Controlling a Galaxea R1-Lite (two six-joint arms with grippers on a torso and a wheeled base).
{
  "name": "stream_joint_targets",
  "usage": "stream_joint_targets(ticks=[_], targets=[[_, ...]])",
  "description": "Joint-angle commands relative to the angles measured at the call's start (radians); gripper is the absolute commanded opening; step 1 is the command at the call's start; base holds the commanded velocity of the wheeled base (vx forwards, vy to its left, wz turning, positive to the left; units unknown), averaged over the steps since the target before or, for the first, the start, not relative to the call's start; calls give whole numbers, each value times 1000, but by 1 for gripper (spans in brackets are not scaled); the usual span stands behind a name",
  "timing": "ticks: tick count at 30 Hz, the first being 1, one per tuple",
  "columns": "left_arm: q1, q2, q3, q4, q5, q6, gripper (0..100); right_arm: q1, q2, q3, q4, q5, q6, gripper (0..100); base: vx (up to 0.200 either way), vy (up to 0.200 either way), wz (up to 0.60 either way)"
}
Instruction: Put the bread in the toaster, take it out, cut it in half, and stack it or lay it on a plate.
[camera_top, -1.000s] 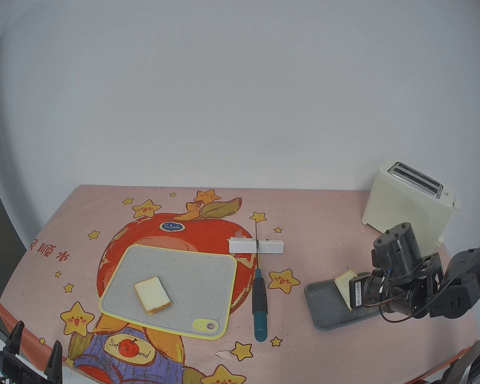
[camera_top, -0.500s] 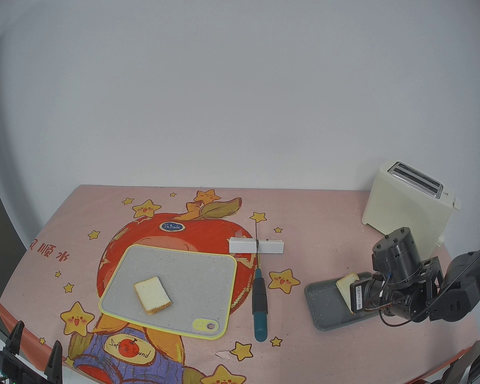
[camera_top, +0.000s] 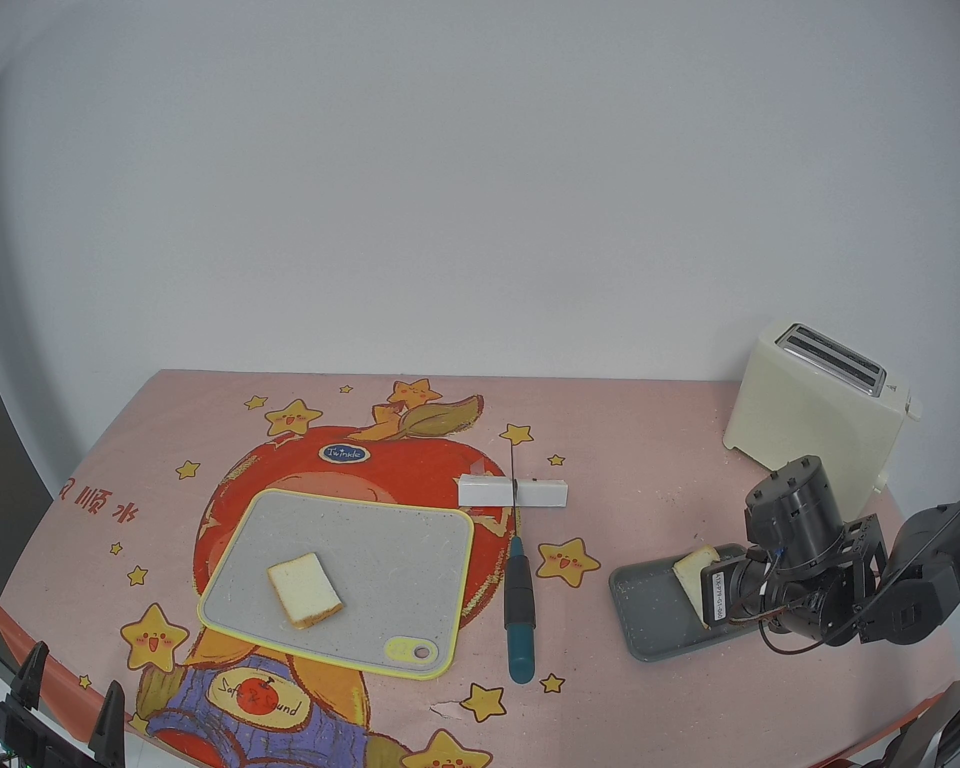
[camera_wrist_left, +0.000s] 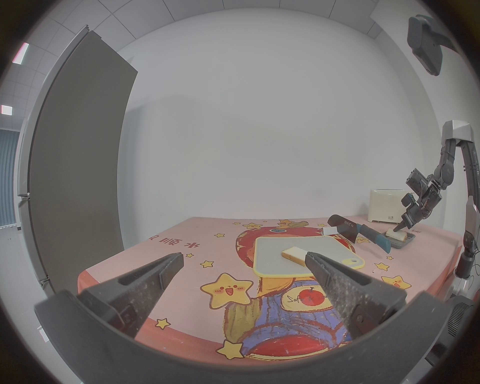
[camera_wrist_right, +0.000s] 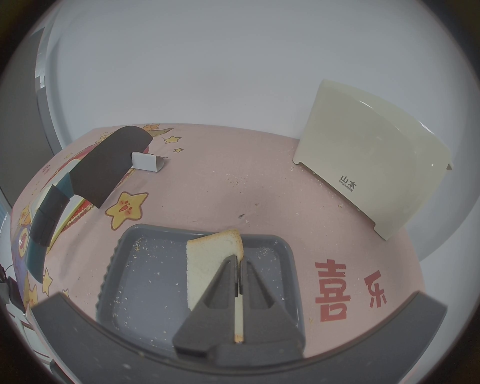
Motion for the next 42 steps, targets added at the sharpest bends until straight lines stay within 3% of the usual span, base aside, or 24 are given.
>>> stream_joint_targets(ticks=[1, 32, 36, 42], targets=[[0, -16, 18, 0, 0, 0, 100, 2, -5, 2, 0, -2, -2, 100, 0, 0, 0], [0, -16, 18, 0, 0, 0, 100, 27, -47, 1, -15, -17, -2, 100, 0, 0, 0], [0, -16, 18, 0, 0, 0, 100, 23, -123, -11, -18, -45, -10, 100, 0, 0, 0], [0, -16, 18, 0, 0, 0, 100, 50, -225, -30, -3, -46, -30, 100, 0, 0, 0]])
